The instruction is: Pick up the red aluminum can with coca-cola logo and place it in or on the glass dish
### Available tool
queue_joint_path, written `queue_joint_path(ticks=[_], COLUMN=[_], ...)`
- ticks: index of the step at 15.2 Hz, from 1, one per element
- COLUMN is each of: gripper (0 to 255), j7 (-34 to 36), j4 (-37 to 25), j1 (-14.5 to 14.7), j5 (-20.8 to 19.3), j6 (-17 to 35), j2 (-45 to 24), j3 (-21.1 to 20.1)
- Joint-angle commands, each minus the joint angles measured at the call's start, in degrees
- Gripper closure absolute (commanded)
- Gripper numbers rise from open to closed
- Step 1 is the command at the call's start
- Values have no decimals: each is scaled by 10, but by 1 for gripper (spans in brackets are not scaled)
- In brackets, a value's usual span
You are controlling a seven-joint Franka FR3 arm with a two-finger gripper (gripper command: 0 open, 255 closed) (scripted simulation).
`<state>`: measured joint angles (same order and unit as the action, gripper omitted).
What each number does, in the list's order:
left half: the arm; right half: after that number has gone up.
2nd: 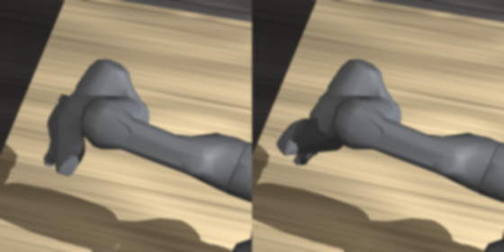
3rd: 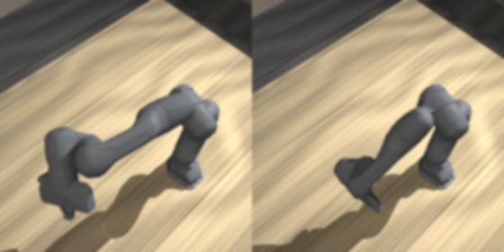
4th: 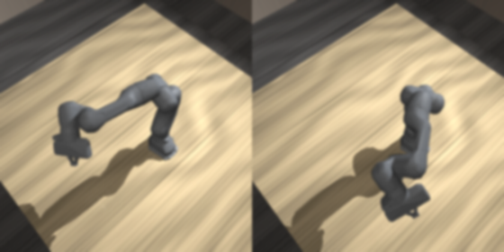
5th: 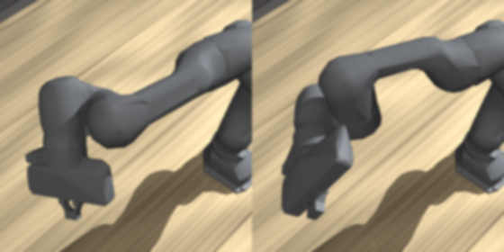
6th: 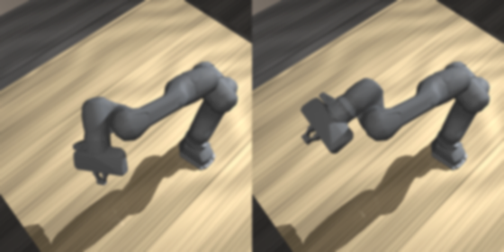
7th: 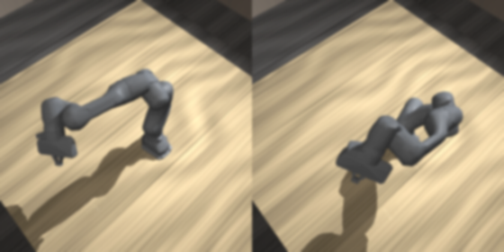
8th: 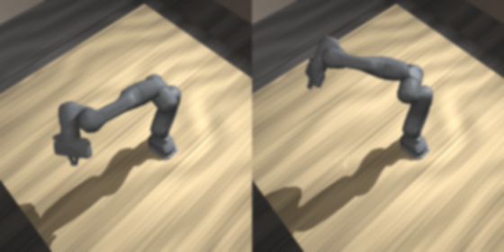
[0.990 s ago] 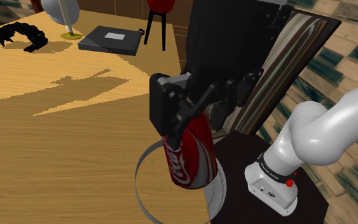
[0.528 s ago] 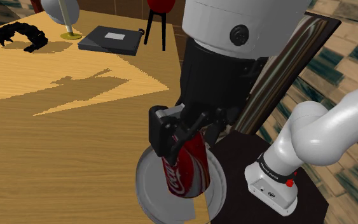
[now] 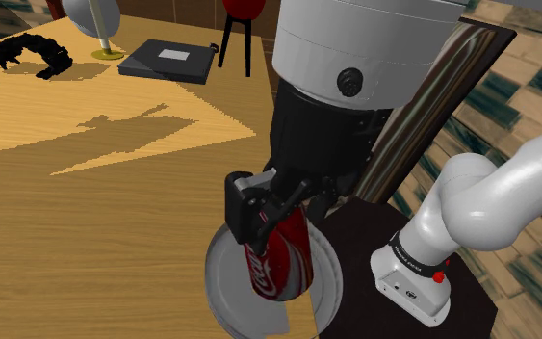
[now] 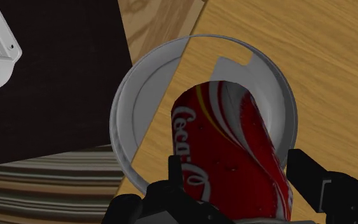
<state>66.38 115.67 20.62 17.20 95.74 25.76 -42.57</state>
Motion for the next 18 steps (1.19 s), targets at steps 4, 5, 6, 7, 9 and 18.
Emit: queue_joint_path(ticks=[4, 5, 6, 7, 9, 18], gripper=[0, 0, 0, 0, 0, 0], j7=[0, 0, 0, 0, 4, 10], j4=[0, 0, 0, 0, -43, -84], j1=[0, 0, 0, 0, -4, -8], j5=[0, 0, 0, 0, -7, -13], j6=[0, 0, 0, 0, -37, -69], j2=[0, 0, 0, 0, -7, -16], j3=[0, 0, 0, 0, 5, 7])
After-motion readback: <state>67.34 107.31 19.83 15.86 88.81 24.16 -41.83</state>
